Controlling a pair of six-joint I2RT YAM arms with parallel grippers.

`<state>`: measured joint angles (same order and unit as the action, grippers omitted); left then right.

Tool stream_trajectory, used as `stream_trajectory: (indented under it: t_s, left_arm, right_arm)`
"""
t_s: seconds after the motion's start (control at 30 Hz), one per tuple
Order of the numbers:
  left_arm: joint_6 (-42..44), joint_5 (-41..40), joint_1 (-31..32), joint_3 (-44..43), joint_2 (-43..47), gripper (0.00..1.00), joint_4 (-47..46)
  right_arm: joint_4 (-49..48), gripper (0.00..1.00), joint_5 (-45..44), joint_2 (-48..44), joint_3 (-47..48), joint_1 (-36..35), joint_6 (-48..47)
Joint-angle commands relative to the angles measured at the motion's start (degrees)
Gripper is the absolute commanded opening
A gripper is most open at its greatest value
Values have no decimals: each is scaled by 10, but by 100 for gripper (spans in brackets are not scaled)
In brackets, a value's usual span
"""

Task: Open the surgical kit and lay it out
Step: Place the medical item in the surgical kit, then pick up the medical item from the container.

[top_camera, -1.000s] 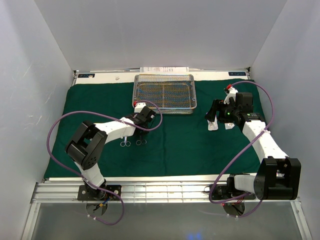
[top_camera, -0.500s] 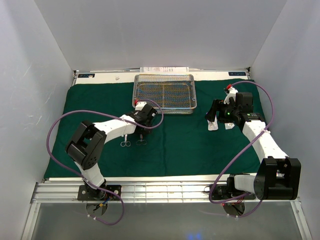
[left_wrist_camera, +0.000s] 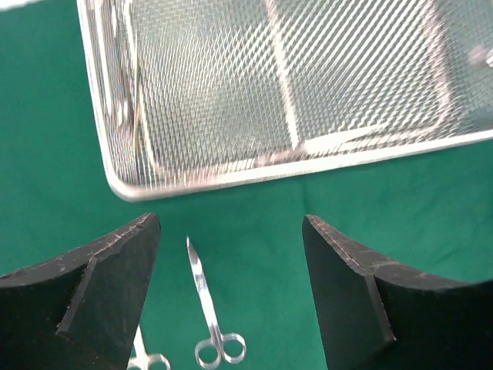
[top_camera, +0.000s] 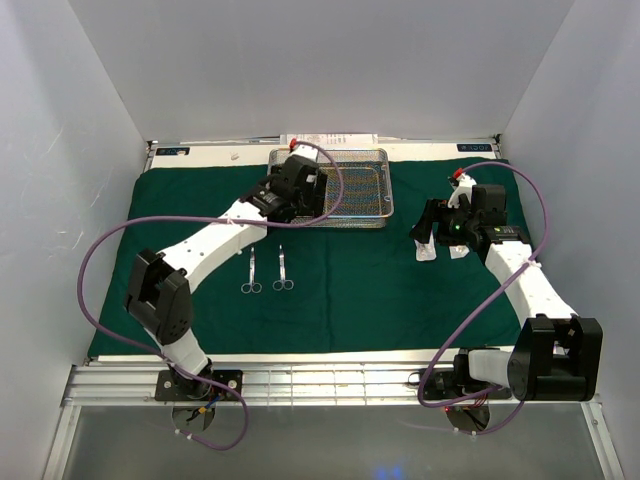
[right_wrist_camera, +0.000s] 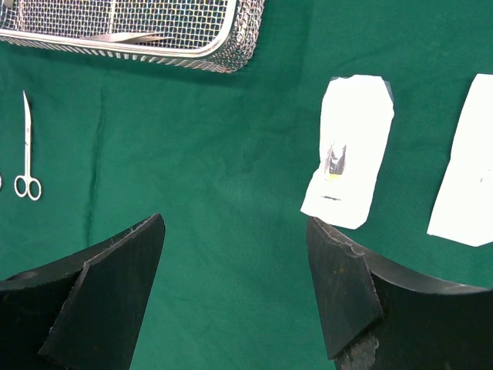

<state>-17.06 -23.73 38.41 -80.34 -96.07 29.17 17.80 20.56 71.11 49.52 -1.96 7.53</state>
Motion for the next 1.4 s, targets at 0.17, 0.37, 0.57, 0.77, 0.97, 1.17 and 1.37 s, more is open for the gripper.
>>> stream_trajectory:
  t_s: [0.17, 0.37, 0.57, 0.77, 0.97, 1.17, 1.37]
  left_arm:
    - [66, 35, -43, -150, -97, 84, 2]
    - [33, 5, -78, -222, -200, 73, -6]
    - [83, -52, -105, -279, -301, 52, -49]
    - [121, -81, -122, -315, -358, 44, -76]
    - [139, -71, -135, -314, -394, 41, -90]
    - [124, -45, -141, -315, -407, 41, -84]
    - [111, -52, -146, -305, -415, 41, -78]
  right_arm:
    - [-16, 79, 11, -24, 14, -2, -6]
    - [-24, 79, 21, -23, 7, -2, -2]
    - [-26, 79, 28, -26, -5, -2, 0]
    - [-25, 79, 30, -33, -15, -2, 1]
    - [-25, 78, 33, -33, -20, -2, 1]
    - [-23, 78, 31, -33, -21, -2, -1]
    - [-22, 78, 27, -33, -21, -2, -4]
